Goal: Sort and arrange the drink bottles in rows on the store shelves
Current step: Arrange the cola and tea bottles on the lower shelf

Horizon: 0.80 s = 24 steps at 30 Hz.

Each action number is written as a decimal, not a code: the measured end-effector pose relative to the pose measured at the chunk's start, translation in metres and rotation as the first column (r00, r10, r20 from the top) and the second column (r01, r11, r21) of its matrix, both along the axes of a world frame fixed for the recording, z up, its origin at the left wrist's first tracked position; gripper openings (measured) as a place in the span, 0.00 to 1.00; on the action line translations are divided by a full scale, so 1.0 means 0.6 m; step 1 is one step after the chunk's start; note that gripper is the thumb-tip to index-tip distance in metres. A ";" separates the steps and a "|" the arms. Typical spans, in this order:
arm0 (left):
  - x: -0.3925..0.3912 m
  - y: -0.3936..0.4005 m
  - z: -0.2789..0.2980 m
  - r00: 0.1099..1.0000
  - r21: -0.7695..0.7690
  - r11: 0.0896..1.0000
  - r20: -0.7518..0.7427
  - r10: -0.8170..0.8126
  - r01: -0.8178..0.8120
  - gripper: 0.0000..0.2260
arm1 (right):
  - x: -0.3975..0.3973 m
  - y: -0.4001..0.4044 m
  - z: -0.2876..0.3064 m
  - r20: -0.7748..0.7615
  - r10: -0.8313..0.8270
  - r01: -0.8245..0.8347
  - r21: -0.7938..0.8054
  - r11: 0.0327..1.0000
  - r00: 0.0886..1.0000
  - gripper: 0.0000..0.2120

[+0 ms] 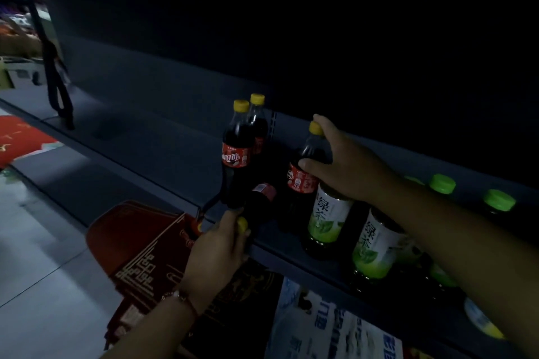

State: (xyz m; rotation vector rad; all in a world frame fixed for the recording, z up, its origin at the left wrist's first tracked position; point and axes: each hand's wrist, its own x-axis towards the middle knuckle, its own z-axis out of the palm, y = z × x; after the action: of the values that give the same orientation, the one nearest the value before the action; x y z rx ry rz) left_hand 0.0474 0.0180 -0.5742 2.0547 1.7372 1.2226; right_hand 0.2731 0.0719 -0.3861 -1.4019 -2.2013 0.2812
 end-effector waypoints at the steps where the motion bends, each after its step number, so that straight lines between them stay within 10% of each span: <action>1: -0.005 0.000 0.010 1.000 0.023 1.000 0.017 -0.011 0.011 0.16 | 0.001 -0.001 0.001 -0.022 -0.005 0.005 -0.009 1.000 1.000 0.41; 15: 0.033 0.033 0.258 0.918 0.111 0.987 0.366 -0.152 0.119 0.06 | -0.008 -0.008 0.005 -0.218 -0.061 0.045 -0.079 0.996 0.974 0.28; 24: 0.035 0.129 0.263 0.979 0.177 0.977 0.142 -0.147 0.121 0.08 | -0.006 -0.005 0.007 -0.244 -0.043 0.012 -0.128 0.992 0.969 0.28</action>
State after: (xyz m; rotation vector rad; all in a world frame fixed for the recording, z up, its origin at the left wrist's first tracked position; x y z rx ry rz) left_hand 0.0681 0.0953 -0.4165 2.0654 1.4470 1.4861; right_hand 0.2692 0.0690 -0.3820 -1.3801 -1.9876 0.5616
